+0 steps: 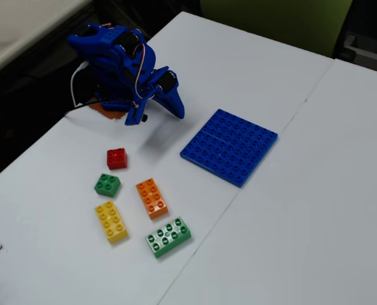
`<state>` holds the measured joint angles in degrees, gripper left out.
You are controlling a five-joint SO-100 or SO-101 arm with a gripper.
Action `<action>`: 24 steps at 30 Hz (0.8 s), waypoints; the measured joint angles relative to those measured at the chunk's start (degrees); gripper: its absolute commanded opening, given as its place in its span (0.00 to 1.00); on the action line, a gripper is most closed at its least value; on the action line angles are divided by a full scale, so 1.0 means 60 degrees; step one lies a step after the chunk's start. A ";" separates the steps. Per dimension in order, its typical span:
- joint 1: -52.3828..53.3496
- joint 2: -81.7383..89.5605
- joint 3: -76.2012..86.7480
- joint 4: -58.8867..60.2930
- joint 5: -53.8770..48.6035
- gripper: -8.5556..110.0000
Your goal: Pick up the 2x2 green block and go up the 8x8 blue block.
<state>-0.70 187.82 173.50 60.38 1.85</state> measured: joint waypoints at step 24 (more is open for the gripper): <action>0.0088 0.0000 0.0015 -0.0850 -0.3076 0.07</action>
<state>-0.18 187.82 173.58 55.28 -16.61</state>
